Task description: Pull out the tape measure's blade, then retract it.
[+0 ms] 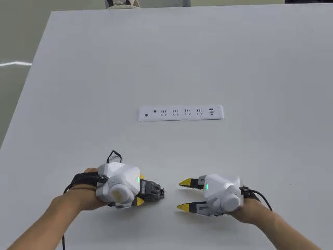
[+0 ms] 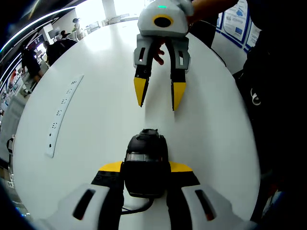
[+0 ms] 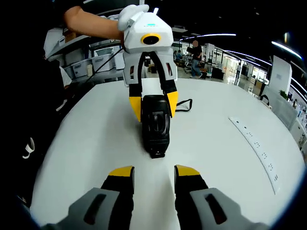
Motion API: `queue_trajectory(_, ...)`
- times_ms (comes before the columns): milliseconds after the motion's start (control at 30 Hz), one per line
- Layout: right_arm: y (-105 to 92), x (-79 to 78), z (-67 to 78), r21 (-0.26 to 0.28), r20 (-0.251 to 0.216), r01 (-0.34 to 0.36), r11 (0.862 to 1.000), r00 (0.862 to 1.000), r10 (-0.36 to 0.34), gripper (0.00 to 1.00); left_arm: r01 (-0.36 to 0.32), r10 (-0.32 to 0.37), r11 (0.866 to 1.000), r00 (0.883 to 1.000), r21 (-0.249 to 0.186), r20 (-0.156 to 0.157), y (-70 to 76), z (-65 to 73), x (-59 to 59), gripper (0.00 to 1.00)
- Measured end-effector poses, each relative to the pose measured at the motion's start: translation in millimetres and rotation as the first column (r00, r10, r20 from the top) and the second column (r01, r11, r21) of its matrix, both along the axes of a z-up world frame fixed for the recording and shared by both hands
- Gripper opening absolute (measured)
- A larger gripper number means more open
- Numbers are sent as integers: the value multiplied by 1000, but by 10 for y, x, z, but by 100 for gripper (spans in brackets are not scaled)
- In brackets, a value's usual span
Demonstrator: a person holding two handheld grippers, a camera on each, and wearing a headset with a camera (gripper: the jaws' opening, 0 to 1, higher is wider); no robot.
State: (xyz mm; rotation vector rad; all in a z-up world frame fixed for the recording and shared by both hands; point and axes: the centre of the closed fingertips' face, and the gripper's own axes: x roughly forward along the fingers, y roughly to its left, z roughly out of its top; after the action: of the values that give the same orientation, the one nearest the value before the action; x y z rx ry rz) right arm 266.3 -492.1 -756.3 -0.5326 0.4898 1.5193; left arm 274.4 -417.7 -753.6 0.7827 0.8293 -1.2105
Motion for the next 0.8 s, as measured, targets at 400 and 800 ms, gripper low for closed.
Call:
queue_trajectory(400,240,35,-178,-38,-13,-62,997,998,62,28,2,-2,1000,1000,8,-2,11,-18,11,30)
queue_trajectory(800,418,32,-297,-70,-33,-90,994,996,87,20,1,-1,1000,1000,-11,14,5,5,3,29)
